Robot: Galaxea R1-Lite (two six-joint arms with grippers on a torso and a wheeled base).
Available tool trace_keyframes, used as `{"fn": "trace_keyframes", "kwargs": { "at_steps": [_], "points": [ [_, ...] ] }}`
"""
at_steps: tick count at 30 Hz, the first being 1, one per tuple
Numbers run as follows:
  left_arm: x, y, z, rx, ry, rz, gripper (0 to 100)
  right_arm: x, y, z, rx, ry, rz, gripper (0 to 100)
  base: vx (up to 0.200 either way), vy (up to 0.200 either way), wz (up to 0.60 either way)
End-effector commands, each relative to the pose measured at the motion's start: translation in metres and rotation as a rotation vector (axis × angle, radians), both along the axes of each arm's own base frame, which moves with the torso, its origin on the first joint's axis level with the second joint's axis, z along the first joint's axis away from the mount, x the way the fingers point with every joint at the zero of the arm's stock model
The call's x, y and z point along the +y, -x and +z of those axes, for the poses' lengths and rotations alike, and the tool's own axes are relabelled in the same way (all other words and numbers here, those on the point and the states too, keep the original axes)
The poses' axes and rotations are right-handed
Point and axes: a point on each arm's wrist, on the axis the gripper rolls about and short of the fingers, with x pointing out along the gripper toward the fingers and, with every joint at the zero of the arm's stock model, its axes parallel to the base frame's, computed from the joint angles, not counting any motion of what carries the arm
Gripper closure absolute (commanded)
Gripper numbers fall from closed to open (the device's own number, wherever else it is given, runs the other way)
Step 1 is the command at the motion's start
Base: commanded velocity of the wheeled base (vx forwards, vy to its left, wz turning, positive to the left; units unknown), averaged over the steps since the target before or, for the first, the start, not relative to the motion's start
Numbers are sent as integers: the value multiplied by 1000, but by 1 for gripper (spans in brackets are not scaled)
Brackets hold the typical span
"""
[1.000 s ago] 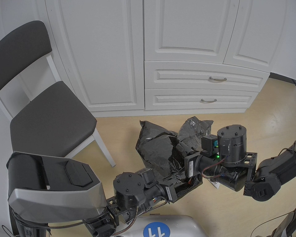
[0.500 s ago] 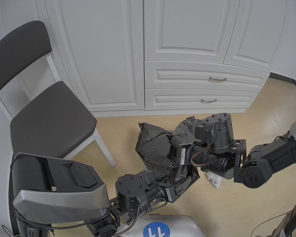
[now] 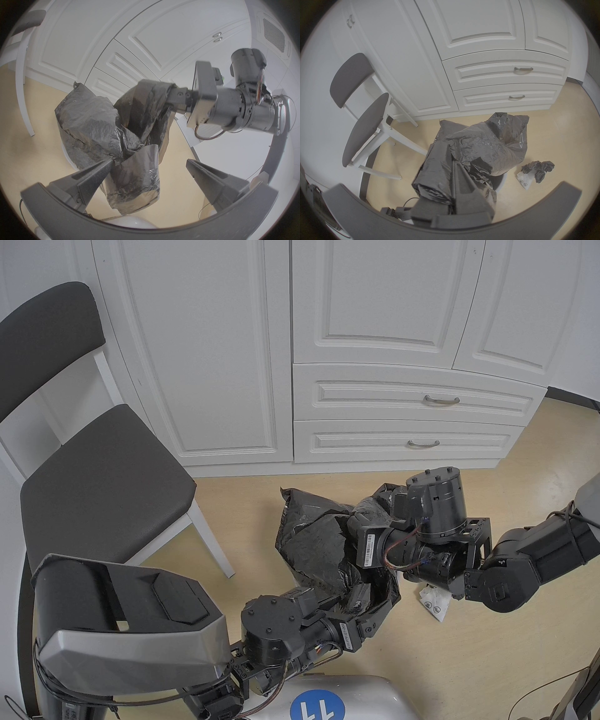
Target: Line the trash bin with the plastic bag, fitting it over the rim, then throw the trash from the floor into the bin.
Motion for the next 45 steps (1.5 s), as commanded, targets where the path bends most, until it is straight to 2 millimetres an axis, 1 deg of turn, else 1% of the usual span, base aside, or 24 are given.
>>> {"fn": "trace_keyframes", "kwargs": {
  "at_steps": [1, 7, 11, 17, 22, 31, 32, 38, 45],
  "points": [
    [-5, -1, -8, 5, -10, -4, 0, 7, 1, 1, 3, -19, 8, 100, 0, 0, 0],
    [-11, -6, -10, -8, -4, -1, 0, 13, 6, -1, 8, -20, 29, 100, 0, 0, 0],
    [-16, -12, -8, -30, 16, 39, 0, 18, 11, -2, 11, -18, 47, 100, 0, 0, 0],
    [-25, -21, -11, -53, 33, 92, 0, 26, 18, -2, 25, -36, 62, 100, 0, 0, 0],
    [-34, -30, -16, -70, 48, 148, 0, 28, 22, -1, 34, -27, 68, 100, 0, 0, 0],
    [-37, -33, -18, -76, 52, 164, 0, 28, 21, 1, 27, -34, 66, 100, 0, 0, 0],
    [-37, -33, -18, -78, 53, 168, 100, 28, 21, 1, 26, -33, 65, 100, 0, 0, 0],
    [-36, -32, -16, -78, 52, 180, 100, 24, 18, 3, 22, -36, 51, 100, 0, 0, 0],
    [-31, -27, -12, -97, 21, 173, 100, 12, 24, 14, -2, -35, 46, 100, 0, 0, 0]
  ]
}}
